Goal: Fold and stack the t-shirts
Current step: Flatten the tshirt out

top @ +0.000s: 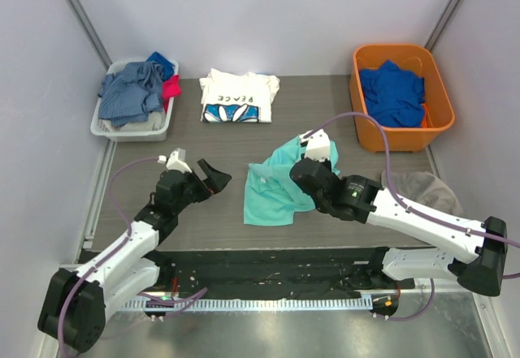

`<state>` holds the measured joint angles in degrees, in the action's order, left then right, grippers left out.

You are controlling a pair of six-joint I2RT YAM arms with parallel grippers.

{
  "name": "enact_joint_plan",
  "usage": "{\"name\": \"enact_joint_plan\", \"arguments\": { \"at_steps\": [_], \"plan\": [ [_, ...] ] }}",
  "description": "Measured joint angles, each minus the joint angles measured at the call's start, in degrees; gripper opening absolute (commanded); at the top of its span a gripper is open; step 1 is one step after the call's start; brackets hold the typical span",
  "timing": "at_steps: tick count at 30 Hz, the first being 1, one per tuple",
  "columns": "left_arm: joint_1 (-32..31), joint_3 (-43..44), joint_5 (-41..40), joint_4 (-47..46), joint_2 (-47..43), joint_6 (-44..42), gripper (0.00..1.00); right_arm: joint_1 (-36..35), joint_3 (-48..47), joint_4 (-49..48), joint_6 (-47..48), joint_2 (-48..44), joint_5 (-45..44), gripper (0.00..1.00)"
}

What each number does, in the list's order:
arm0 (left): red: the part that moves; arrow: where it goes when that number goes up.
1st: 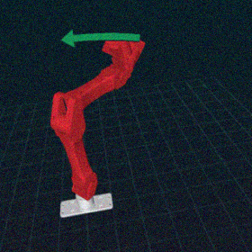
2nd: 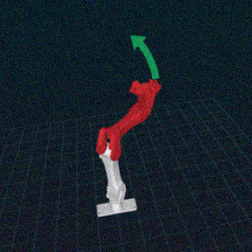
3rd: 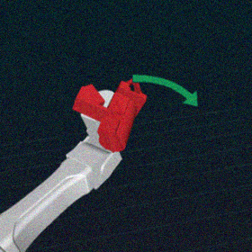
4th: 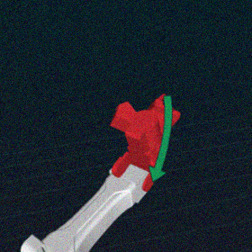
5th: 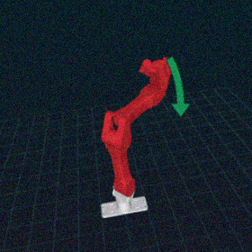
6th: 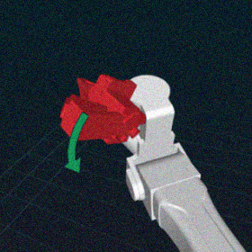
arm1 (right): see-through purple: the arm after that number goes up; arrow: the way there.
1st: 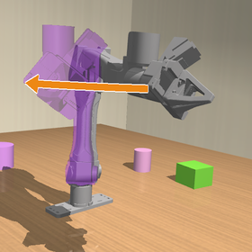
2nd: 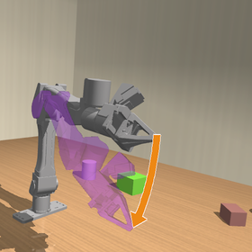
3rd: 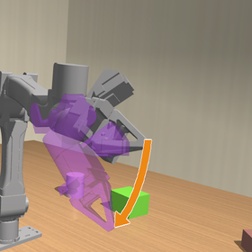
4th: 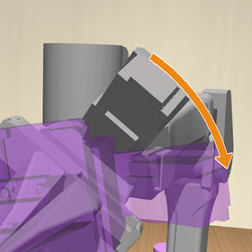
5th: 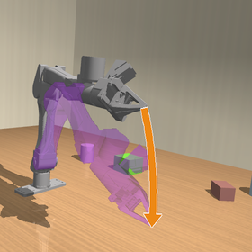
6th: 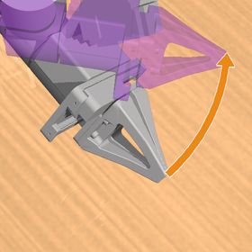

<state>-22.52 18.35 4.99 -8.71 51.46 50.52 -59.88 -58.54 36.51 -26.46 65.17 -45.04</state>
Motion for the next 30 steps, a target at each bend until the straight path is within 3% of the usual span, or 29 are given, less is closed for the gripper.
{"name": "enact_joint_plan", "arguments": {
  "at_steps": [12, 15, 22, 30],
  "plan": [
    [-2.14, 11.45, -2.69, 12.22, 4.11, -5.75, 0.89, 0.0, 1.36, 0.07, -0.74, -0.15, 0.17, 0.01],
    [-7.23, 11.63, -6.1, 14.23, 4.35, -6.16, 0.88, 0.0, 1.49, 0.07, -0.85, -0.57, 0.15, 0.01],
    [-25.73, 11.61, -19.98, 18.12, 8.76, -2.73, 0.84, 0.0, 1.88, 0.07, -0.87, -1.18, 0.17, 0.01],
    [-35.56, 12.85, -31.67, 21.94, 20.65, 2.91, 0.79, 0.0, 1.9, 0.09, -0.87, -1.51, 0.2, 0.01]
  ]
}}
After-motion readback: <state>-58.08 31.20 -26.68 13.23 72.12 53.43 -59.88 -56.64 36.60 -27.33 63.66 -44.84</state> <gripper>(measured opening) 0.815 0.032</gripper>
